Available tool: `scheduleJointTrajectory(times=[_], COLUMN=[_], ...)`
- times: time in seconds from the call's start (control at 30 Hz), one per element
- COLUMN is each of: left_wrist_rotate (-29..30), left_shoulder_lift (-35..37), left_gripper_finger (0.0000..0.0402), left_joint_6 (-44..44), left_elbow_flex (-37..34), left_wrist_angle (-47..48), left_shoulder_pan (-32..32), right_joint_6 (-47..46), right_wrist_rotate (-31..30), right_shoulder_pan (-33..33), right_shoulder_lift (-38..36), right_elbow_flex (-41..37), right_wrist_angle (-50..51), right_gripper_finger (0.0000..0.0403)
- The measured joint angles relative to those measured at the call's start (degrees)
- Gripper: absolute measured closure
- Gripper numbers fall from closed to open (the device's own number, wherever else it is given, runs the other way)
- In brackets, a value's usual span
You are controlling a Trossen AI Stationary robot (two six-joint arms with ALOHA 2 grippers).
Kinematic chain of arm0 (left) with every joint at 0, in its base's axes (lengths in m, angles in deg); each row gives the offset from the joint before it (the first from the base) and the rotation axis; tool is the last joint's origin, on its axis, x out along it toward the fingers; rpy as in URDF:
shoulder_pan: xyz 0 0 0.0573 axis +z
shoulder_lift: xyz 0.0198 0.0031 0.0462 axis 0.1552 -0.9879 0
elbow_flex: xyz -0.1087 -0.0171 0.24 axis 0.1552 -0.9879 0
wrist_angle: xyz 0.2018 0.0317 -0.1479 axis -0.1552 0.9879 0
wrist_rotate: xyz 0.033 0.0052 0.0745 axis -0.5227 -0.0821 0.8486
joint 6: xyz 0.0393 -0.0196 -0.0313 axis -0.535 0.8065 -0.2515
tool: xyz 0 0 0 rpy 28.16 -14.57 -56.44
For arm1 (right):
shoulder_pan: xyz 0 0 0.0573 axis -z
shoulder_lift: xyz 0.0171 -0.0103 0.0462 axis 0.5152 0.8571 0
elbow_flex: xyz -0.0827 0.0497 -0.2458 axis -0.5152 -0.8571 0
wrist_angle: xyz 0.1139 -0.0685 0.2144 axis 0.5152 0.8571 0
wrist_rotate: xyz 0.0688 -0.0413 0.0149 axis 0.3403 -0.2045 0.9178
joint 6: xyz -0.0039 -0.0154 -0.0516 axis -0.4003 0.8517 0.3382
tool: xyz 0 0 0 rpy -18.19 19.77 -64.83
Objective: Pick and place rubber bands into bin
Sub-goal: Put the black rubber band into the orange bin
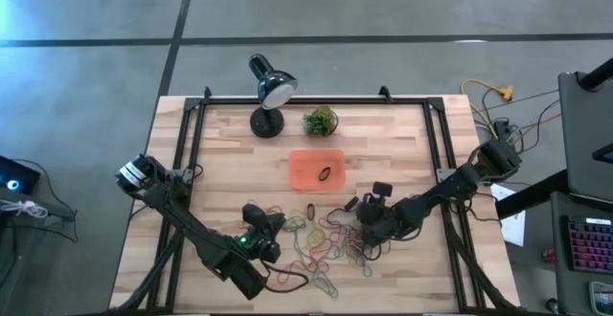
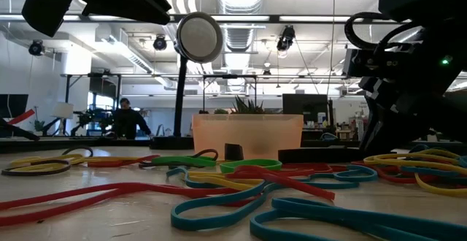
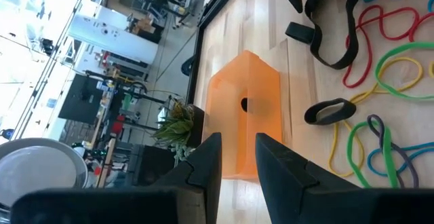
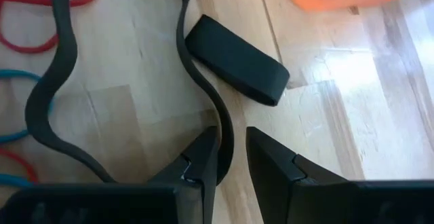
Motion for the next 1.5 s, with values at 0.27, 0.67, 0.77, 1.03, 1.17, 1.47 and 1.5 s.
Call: scheduleJointTrajectory(times=[0.27, 0.67, 0.77, 1.03, 1.17, 1.47, 1.5], left_wrist_rotate=[0.0, 0.0, 0.0, 0.0, 0.0, 0.0, 0.0], left_shoulder_lift=[0.0, 0.0, 0.0, 0.0, 0.0, 0.0, 0.0], left_gripper_finger=[0.0327, 0.0327, 0.0327, 0.0327, 0.0327, 0.0327, 0.0327], left_joint_6=[0.0, 0.0, 0.0, 0.0, 0.0, 0.0, 0.0], left_elbow_flex=[0.0, -0.1, -0.1, -0.1, -0.1, -0.1, -0.1], left_wrist_angle=[0.0, 0.1, 0.1, 0.2, 0.2, 0.2, 0.2], left_shoulder_pan=[0.0, 0.0, 0.0, 0.0, 0.0, 0.0, 0.0], right_joint_6=[-0.2, -0.2, 0.6, 8.5, 15.3, 32.2, 34.0], right_wrist_rotate=[3.7, 3.9, 2.5, -2.3, -8.4, -18.6, -18.8], right_shoulder_pan=[1.5, 1.2, 0.5, -2.1, -2.8, 1.2, 2.3], right_shoulder_lift=[-0.2, -0.2, -0.3, -0.5, -0.5, -0.6, -0.6], right_elbow_flex=[-0.3, 0.1, 1.1, 7.6, 12.4, 20.8, 21.7], right_wrist_angle=[-0.5, -0.4, -0.1, 1.8, 3.0, 3.0, 3.0], right_gripper_finger=[0.0336, 0.0394, 0.0394, 0.0394, 0.0394, 0.0394, 0.0394])
